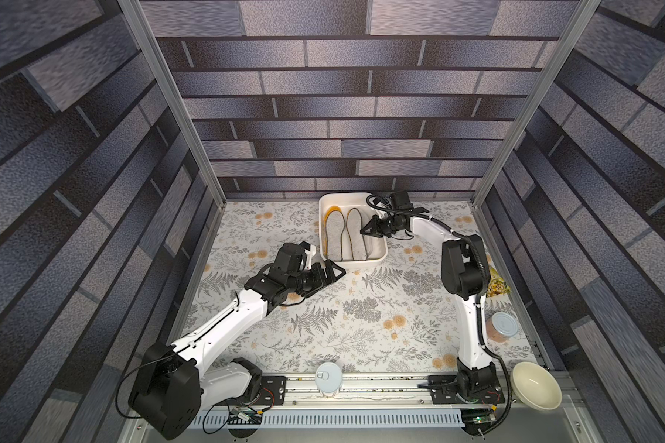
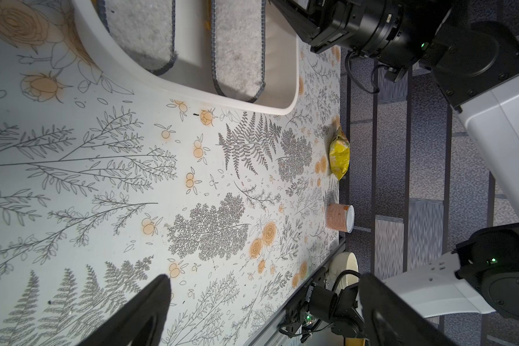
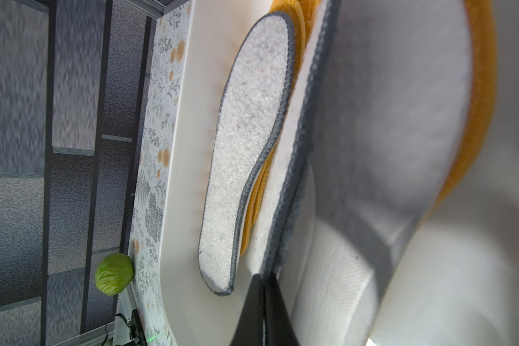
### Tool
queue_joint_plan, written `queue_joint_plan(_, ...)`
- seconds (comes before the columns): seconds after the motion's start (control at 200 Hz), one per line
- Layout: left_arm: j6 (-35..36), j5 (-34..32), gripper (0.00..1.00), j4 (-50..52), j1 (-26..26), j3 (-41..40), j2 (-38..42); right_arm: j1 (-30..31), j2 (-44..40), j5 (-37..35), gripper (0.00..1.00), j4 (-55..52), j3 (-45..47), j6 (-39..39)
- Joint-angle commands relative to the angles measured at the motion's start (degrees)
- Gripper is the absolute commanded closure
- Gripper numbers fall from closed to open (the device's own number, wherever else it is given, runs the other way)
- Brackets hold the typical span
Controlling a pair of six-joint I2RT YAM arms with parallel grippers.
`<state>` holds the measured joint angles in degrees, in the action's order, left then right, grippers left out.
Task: Put the insoles into the storage box
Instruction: Place the insole in the storage box.
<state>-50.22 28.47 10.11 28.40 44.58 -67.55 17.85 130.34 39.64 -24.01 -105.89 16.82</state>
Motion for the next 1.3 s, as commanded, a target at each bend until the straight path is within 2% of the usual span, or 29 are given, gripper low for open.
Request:
queue_joint_plan(0.0,-0.8,0.4,0.00,-0.3,-0.3,-1.1,0.7,-0.6,-4.6,2.4,1.00,3.4,0.5,1.2)
queue_joint_plan(0.305,-0.9,0.7,0.00,-0.7,-0.2,-1.0,0.2,-1.7,-6.2,1.9,1.00,1.7,0.9,0.7)
queue_joint_plan(0.731,-1.0,1.1,0.00,-1.3,-0.1,-0.8,-0.7,-2.6,-6.0,-2.1,1.00,-2.9,1.8,-0.8)
queue_joint_plan(1.292,-1.1,1.1,0.00,-1.6,0.0,-1.1,-0.8,-2.9,-1.7,-0.7,1.00,-4.6,-0.8,-0.9)
